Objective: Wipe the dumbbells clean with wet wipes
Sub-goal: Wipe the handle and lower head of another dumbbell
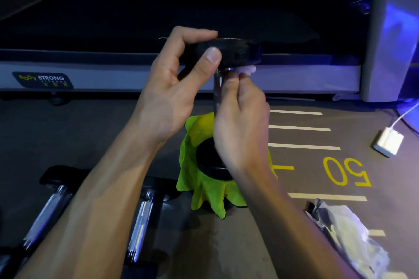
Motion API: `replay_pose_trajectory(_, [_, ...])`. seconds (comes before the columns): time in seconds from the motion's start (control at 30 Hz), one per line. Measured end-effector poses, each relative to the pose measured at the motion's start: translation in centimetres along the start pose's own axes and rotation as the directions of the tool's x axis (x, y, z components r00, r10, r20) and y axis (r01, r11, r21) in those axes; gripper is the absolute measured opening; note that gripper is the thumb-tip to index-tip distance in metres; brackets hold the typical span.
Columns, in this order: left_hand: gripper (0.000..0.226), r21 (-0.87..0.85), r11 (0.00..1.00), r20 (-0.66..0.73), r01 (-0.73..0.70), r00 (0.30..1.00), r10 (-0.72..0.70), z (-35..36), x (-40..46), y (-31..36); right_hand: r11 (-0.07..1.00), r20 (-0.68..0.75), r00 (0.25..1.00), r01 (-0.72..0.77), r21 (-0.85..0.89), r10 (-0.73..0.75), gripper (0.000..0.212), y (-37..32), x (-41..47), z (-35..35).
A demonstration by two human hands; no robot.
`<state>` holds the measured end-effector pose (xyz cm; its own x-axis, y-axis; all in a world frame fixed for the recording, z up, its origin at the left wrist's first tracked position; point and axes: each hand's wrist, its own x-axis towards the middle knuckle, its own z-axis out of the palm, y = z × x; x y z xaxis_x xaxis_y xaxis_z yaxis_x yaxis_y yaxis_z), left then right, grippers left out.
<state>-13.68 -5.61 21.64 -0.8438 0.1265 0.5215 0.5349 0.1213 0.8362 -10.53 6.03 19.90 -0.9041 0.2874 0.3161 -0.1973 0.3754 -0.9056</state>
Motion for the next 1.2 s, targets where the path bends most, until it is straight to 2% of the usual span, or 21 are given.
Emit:
replay_pose_trajectory(0.1, [0.019,-0.001,1.0,-0.011,-0.001,1.0,0.001,0.2,-0.1,0.1,0.994,0.029,0.994,0.104,-0.041,-0.103,0.036,-0.7,-2.8,0.8])
replay_pose_trajectory(0.2, [0.019,-0.004,1.0,-0.018,-0.006,1.0,0.006,0.3,-0.4,0.3,0.984,0.067,0.992,0.119,-0.133,-0.111,0.049,-1.1,-3.4,1.7])
replay_pose_trajectory(0.23, [0.019,-0.011,1.0,-0.018,-0.009,1.0,0.009,0.2,-0.4,0.4,0.989,0.07,0.995,0.081,-0.124,-0.072,0.047,-0.9,-2.6,1.6])
replay_pose_trajectory(0.33, [0.018,-0.007,1.0,-0.009,-0.004,1.0,0.004,0.1,-0.7,0.5,0.991,0.131,0.987,-0.106,0.078,0.095,0.03,-0.9,-0.1,0.1])
replay_pose_trajectory(0.37, [0.018,-0.005,1.0,-0.002,0.0,1.0,0.0,0.0,-0.6,0.5,0.986,0.14,0.985,-0.12,0.116,0.103,0.029,-1.0,-0.1,-0.4])
replay_pose_trajectory(0.47, [0.018,-0.015,1.0,-0.002,0.013,1.0,-0.013,-0.2,-0.4,0.5,0.993,0.15,0.989,-0.011,0.119,-0.007,0.029,-1.9,-2.2,-0.6])
replay_pose_trajectory(0.53, [0.017,0.002,1.0,0.009,0.014,1.0,-0.014,-0.2,-0.4,0.4,0.996,0.171,0.984,0.034,0.084,-0.048,0.041,-2.3,-3.3,0.0])
replay_pose_trajectory(0.6, [0.017,0.008,1.0,0.017,0.014,1.0,-0.014,-0.1,-0.5,0.5,0.999,0.191,0.981,0.024,0.025,-0.028,0.057,-3.1,-3.4,0.5])
replay_pose_trajectory(0.67, [0.017,0.001,1.0,0.018,0.021,1.0,-0.021,-0.2,-0.5,0.6,0.998,0.211,0.977,0.03,-0.056,-0.018,0.065,-3.5,-3.1,0.8])
replay_pose_trajectory(0.73, [0.017,0.026,0.999,0.014,0.019,1.0,-0.02,-0.4,-0.3,0.7,0.994,0.217,0.976,0.022,-0.104,0.001,0.056,-3.5,-2.2,0.3])
replay_pose_trajectory(0.8, [0.016,0.059,0.998,0.0,0.022,1.0,-0.022,-0.9,-0.2,0.6,0.996,0.246,0.965,-0.081,-0.026,0.085,0.024,-3.4,-0.6,-0.6])
replay_pose_trajectory(0.83, [0.014,0.056,0.998,-0.008,0.024,1.0,-0.023,-1.1,-0.3,0.4,0.988,0.275,0.95,-0.153,0.005,0.146,0.016,-3.4,0.3,-1.2])
replay_pose_trajectory(0.9, [0.014,0.03,0.999,0.0,0.031,1.0,-0.031,-1.3,-0.5,0.2,0.976,0.322,0.925,-0.219,0.017,0.202,0.025,-3.0,1.4,-2.1])
replay_pose_trajectory(0.97, [0.014,0.013,0.999,0.031,0.044,0.999,-0.044,-1.4,-0.6,0.5,0.967,0.313,0.929,-0.236,0.094,0.197,0.02,-2.5,1.7,-2.7])
replay_pose_trajectory(1.07, [0.015,0.034,0.997,0.072,0.066,0.995,-0.069,-1.2,-0.2,0.9,0.95,0.21,0.949,-0.269,0.157,0.234,0.037,-2.0,2.0,-4.0])
replay_pose_trajectory(1.2, [0.013,-0.021,0.996,0.045,0.089,0.995,-0.088,-0.7,0.0,1.3,0.981,0.125,0.986,-0.132,0.14,0.115,0.037,-2.2,1.1,-4.1])
